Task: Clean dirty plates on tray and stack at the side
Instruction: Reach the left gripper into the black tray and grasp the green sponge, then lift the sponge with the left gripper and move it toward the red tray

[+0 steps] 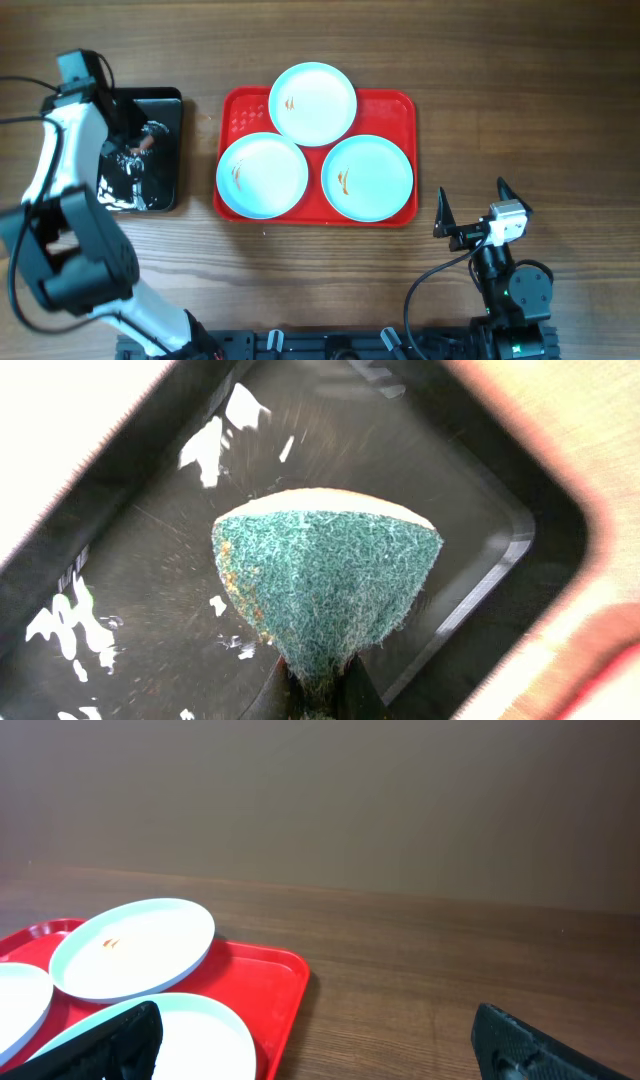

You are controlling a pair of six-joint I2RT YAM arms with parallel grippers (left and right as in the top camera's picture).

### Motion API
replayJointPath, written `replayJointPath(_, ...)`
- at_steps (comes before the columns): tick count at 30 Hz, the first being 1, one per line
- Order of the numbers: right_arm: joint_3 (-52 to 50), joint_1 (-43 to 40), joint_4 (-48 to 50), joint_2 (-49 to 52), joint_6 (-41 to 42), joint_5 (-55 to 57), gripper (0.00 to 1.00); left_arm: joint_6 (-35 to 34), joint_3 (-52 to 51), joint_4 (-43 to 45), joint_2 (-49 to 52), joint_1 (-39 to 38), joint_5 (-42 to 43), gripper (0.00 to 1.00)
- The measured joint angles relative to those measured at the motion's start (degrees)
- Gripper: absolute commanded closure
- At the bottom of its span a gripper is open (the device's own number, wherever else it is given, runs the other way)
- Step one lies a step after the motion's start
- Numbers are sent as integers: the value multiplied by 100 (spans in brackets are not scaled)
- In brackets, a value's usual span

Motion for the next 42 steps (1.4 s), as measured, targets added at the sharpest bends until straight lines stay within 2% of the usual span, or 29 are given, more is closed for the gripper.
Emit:
replayJointPath(5, 0, 0, 0, 0, 0, 0, 0, 72, -13, 46, -450, 0, 52, 96)
replayJointPath(12, 0, 0, 2, 0, -2, 0, 0, 302, -398, 37, 348, 0, 136, 96)
replayJointPath(19, 0, 0, 0, 0, -2, 0, 0, 452, -236, 151, -649, 0, 348, 96)
replayJointPath(21, 0, 0, 0, 0, -2, 0, 0, 520, -568, 452, -341, 0, 295, 96)
replayJointPath(24, 0, 0, 0, 0, -2, 0, 0, 560, -837, 304, 173, 0, 260, 96)
replayJointPath(27, 0, 0, 0, 0, -2, 0, 0, 586, -575, 35, -2, 0, 262, 96)
replayJointPath(32, 0, 0, 0, 0, -2, 0, 0, 778, -72, 293, -1058, 0, 271, 96)
replayJointPath(34, 0, 0, 0, 0, -2, 0, 0, 859, -321, 498, -719, 4, 258, 96)
replayJointPath(37, 0, 0, 0, 0, -2, 0, 0, 903, -732, 249, 356, 11, 258, 96)
replayJointPath(40, 0, 0, 0, 0, 0, 0, 0, 905, -299, -278, 160, 11, 302, 96)
replayJointPath(42, 0, 0, 0, 0, -2, 0, 0, 914, 225, -197, -446, 11, 501, 96)
